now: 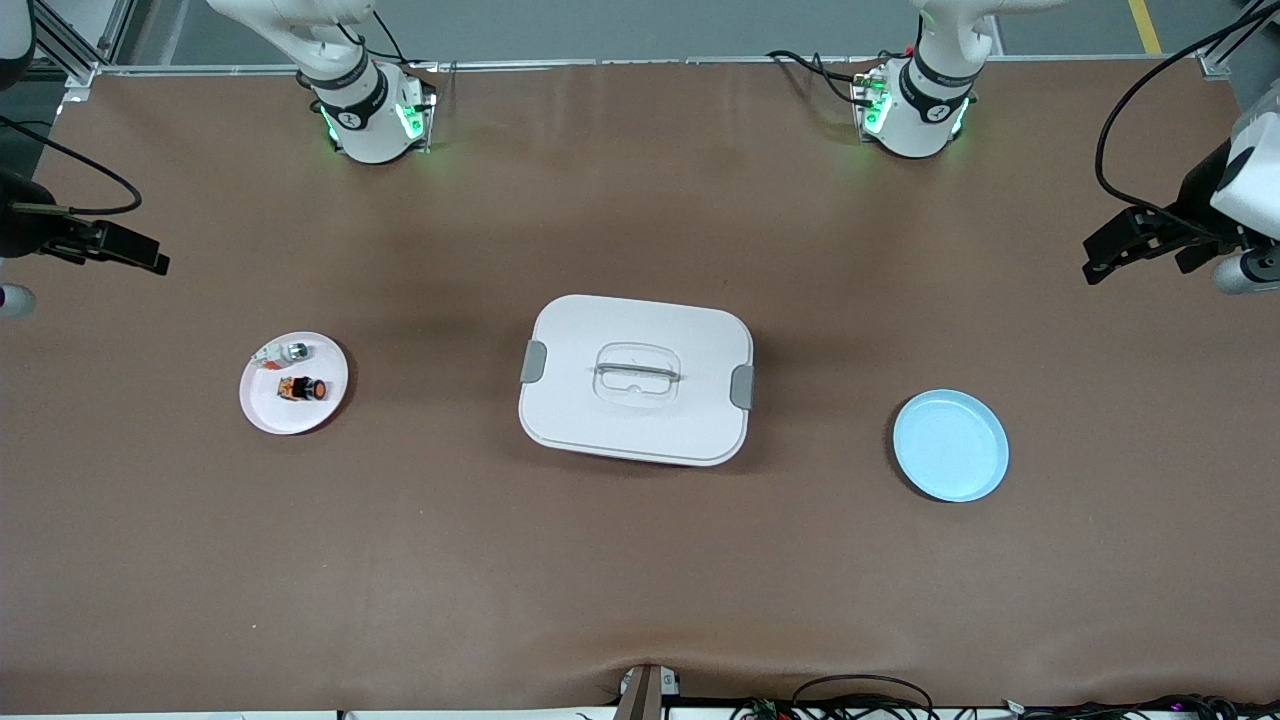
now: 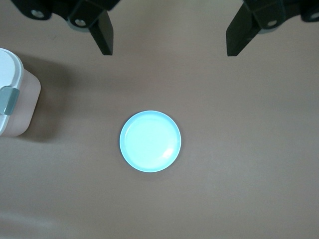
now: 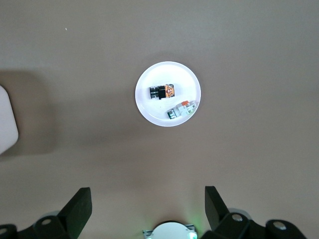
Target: Transfer orange switch to right arm and place
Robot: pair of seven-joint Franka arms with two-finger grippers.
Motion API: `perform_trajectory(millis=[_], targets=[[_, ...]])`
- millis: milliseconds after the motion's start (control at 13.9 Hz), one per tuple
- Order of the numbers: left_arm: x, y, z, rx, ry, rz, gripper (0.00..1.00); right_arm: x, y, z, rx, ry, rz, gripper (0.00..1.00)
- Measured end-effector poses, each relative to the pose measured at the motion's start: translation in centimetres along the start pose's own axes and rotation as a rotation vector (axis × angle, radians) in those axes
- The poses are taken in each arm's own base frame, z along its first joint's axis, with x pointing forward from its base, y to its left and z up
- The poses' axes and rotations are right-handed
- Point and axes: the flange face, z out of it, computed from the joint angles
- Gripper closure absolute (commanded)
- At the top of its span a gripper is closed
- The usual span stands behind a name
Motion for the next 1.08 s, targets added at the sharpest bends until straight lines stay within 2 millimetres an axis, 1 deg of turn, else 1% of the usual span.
perform_trajectory(millis=[216, 503, 647, 791, 934, 1078], targets=[[0.0, 0.0, 0.0, 0.000, 0.000, 0.000, 0.00, -0.2, -0.5, -0.5, 0.017, 0.011, 0.020, 0.00], [0.0, 0.0, 0.0, 0.000, 0.000, 0.000, 0.00, -1.2, -0.4, -2.2, 0.056, 0.049, 0.023, 0.00], [0.0, 0.0, 0.0, 0.000, 0.000, 0.000, 0.00, -1.6, -0.4, -2.8, 0.060, 0.059, 0.022, 0.00], [0.0, 0.0, 0.0, 0.000, 0.000, 0.000, 0.00, -1.9, -0.4, -2.8, 0.061, 0.058, 0.017, 0.00], [0.0, 0.0, 0.0, 0.000, 0.000, 0.000, 0.00, -1.9, -0.1, -2.6, 0.059, 0.057, -0.028, 0.00], [0.0, 0.0, 0.0, 0.000, 0.000, 0.000, 0.00, -1.8, 1.2, -2.5, 0.061, 0.056, -0.064, 0.00]])
